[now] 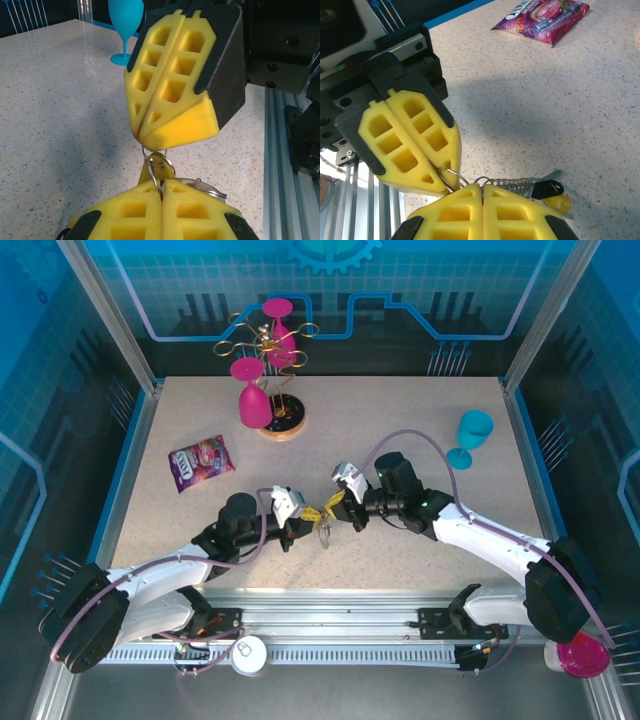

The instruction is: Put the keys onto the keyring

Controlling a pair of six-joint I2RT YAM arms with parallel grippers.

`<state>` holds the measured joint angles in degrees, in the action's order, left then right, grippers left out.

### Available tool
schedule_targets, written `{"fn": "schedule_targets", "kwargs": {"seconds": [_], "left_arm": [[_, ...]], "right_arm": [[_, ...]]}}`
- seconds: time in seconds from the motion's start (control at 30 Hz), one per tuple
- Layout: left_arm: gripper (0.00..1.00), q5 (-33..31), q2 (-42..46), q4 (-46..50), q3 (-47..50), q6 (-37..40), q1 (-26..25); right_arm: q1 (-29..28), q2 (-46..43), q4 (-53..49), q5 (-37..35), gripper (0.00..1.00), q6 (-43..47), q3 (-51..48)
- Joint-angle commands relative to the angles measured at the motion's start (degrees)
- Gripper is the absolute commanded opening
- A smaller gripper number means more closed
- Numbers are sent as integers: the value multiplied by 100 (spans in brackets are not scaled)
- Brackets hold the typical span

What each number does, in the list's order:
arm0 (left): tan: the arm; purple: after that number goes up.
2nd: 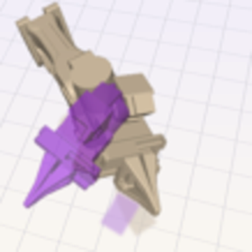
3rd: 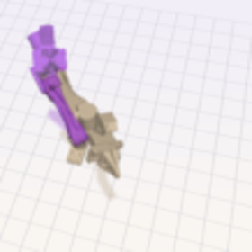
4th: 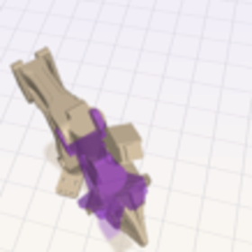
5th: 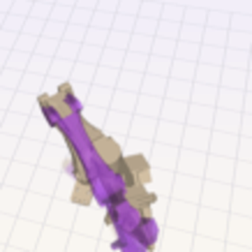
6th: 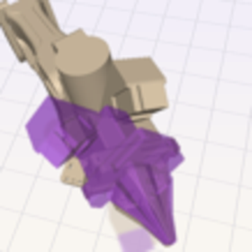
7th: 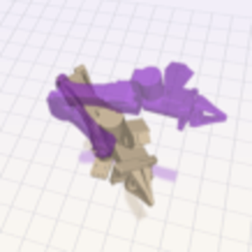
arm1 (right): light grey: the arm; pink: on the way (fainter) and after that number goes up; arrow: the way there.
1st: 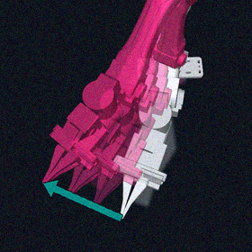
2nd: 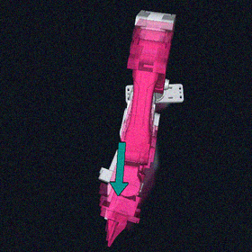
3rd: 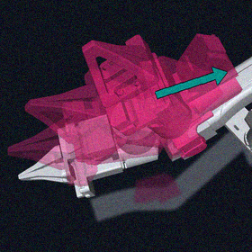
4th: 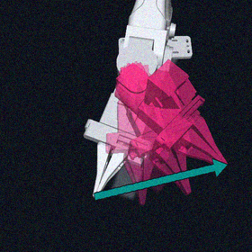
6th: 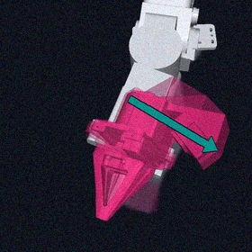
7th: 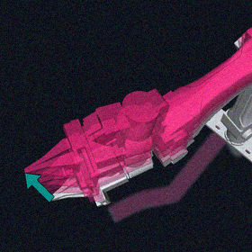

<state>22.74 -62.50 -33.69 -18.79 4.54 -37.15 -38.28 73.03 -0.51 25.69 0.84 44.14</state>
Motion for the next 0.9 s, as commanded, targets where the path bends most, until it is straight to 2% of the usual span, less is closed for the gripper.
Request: {"fn": "schedule_targets", "kwargs": {"seconds": [0.0,0.47,0.53,0.67,0.77,0.87], "left_arm": [[0,310,190,-160,-77,336,-195],[0,-135,291,-541,81,607,-289],[0,-172,266,-546,81,604,-292],[0,-216,256,-678,145,564,-287],[0,-226,265,-839,211,532,-287],[0,-179,254,-1005,252,469,-284]], "right_arm": [[57,112,7,-460,0,-166,195],[49,-19,-11,-132,0,-148,73],[79,-125,-2,-76,8,-154,14],[265,-452,-64,-22,12,-227,-132],[444,-747,-221,-3,36,-153,-257],[582,-1107,-143,128,46,143,-485]]}}
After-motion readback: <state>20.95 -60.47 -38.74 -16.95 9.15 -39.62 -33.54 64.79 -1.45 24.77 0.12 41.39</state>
